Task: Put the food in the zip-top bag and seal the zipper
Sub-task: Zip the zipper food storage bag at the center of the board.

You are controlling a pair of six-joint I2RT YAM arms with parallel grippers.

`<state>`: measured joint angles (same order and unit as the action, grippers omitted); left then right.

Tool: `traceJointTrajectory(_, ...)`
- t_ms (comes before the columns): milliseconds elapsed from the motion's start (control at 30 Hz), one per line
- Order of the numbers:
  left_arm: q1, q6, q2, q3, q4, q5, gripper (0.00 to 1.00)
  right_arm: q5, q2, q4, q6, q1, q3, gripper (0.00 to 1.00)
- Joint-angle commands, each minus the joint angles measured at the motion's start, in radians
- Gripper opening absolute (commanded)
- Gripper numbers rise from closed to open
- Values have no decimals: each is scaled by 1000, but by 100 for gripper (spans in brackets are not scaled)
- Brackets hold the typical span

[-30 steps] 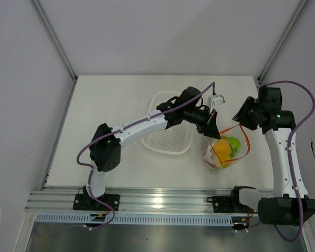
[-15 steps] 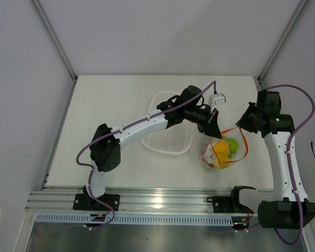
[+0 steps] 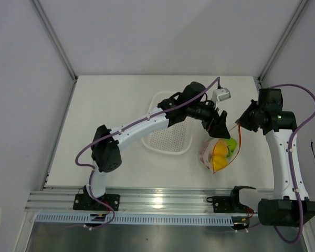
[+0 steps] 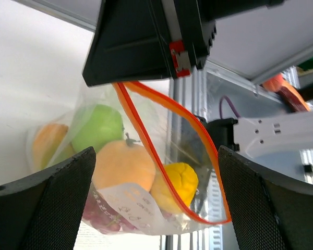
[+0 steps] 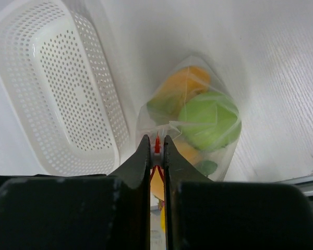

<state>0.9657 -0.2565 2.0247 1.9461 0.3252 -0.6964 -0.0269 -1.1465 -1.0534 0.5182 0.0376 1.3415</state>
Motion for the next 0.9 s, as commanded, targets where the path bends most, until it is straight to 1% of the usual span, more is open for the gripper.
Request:
traceJointTrajectory(0,45,45,2,62,12,150,99,-2,8,-17,72,8,50,0)
traceJointTrajectory(67,83,56,-18,21,0,227,100,-7,7,-20,117,8,47,0)
traceJointTrajectory(100,99,71,-29,-1,-35,317,99,-11,8,-19,137,8,45,0)
traceJointTrajectory(133,129,79,-40,-16,-55,363,99,-14,11,-19,153,8,42,0)
traceJointTrajectory(167,140,82,-56,-62,-72,403,99,-8,13,-19,183,4,42,0)
traceJointTrajectory(200,152,79,-64,-76,-109,473,100,4,14,-22,199,1,39,0)
traceJointTrajectory(233,172,74,-75,-93,-133,509,99,25,14,-26,215,1,41,0)
traceJointTrajectory(267,183,74,-93,-149,-164,537,99,27,14,-37,239,1,41,0)
traceJointTrajectory(300,194,74,-101,-168,-191,607,100,41,11,-49,253,1,41,0)
traceJointTrajectory(333,215,80,-107,-186,-245,633,99,79,10,-59,269,1,42,0)
traceJointTrajectory(433,240,85,-119,-225,-285,719,100,108,5,-94,309,-1,45,0)
traceJointTrajectory(533,248,53,-130,-246,-298,784,99,146,22,-111,332,1,48,0)
traceJointTrajectory(633,254,23,-149,-265,-313,811,100,171,34,-115,347,1,47,0)
traceJointTrajectory(767,263,2,-169,-254,-284,863,100,176,24,-115,358,-1,48,0)
traceJointTrajectory(833,260,-4,-173,-242,-256,871,99,183,18,-118,353,-1,53,0)
traceJointTrajectory(867,258,0,-172,-216,-244,847,100,188,19,-120,355,-1,56,0)
